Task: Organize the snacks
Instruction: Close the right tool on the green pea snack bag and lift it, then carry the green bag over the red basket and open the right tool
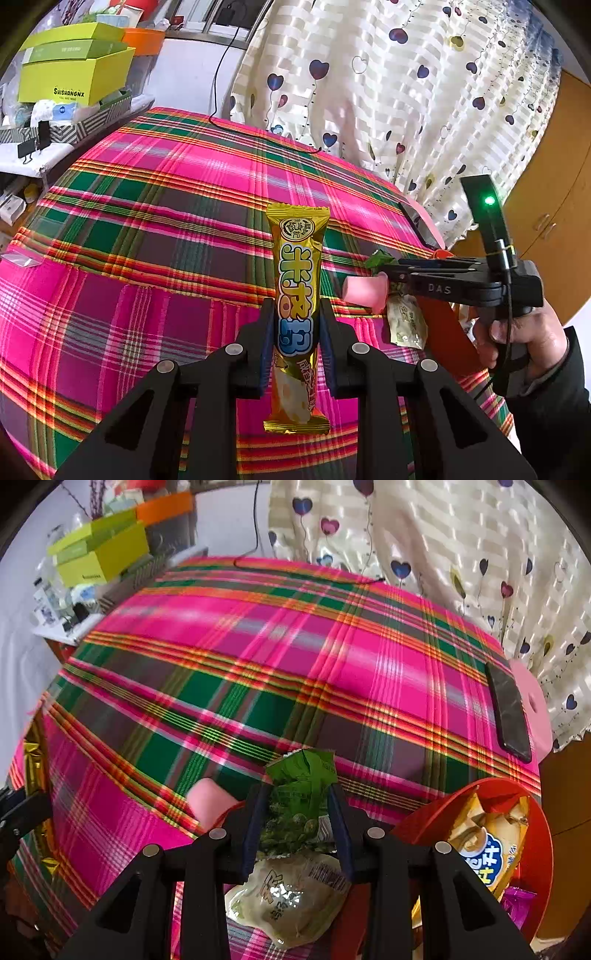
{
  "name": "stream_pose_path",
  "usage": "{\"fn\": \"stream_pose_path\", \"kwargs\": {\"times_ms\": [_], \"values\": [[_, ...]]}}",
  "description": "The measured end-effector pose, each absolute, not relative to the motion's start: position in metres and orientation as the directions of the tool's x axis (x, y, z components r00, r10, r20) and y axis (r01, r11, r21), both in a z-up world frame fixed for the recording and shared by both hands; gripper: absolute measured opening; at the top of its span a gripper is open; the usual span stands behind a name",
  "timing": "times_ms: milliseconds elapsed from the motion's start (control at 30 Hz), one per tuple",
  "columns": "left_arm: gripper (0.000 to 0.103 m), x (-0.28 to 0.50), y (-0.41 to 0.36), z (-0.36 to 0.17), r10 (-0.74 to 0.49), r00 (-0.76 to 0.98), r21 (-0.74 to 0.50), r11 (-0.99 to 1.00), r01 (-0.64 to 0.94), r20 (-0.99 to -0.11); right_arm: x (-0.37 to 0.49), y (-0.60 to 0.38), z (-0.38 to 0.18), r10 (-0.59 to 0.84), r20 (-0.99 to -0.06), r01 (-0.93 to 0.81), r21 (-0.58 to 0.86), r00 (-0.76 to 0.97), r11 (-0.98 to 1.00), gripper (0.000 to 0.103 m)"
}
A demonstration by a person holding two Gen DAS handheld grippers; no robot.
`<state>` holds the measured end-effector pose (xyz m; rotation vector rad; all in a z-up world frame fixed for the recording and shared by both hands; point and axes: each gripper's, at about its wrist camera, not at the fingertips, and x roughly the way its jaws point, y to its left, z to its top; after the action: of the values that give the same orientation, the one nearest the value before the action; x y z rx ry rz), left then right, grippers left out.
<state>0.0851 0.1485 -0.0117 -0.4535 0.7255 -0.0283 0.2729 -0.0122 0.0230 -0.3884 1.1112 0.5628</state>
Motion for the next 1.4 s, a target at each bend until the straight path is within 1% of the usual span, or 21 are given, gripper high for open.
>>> {"fn": "stream_pose_path", "kwargs": {"times_ms": [133, 300, 633, 800, 1033, 1400], "values": [[0.023, 0.087, 0.145, -0.012, -0.184, 0.75, -0.41, 0.903, -0.126, -0.635, 0.276, -0.011, 0.01, 0.204, -0.93, -0.6, -0.023, 0.307, 0.8, 0.033], [0.023, 0.088, 0.14, -0.009, -0.177, 0.751, -0.399, 0.908, -0.124, -0.637, 0.268, -0.014, 0.017, 0.25, -0.914, -0.613, 0.0, 0.321, 0.79, 0.03], [0.023, 0.087, 0.118, 0.008, -0.143, 0.743, -0.352, 0.927, -0.132, -0.654, 0.24, -0.037, 0.059, 0.396, -0.841, -0.638, 0.081, 0.369, 0.766, 0.029], [0.023, 0.084, 0.102, 0.02, -0.139, 0.745, -0.33, 0.937, -0.115, -0.652, 0.222, -0.055, 0.081, 0.441, -0.806, -0.642, 0.101, 0.395, 0.76, 0.029], [0.023, 0.083, 0.076, 0.037, -0.15, 0.753, -0.309, 0.948, -0.074, -0.641, 0.204, -0.09, 0.107, 0.468, -0.761, -0.623, 0.109, 0.45, 0.775, 0.029], [0.023, 0.085, 0.044, 0.057, -0.173, 0.76, -0.282, 0.959, -0.014, -0.627, 0.193, -0.146, 0.129, 0.46, -0.718, -0.56, 0.118, 0.523, 0.82, 0.029]]}}
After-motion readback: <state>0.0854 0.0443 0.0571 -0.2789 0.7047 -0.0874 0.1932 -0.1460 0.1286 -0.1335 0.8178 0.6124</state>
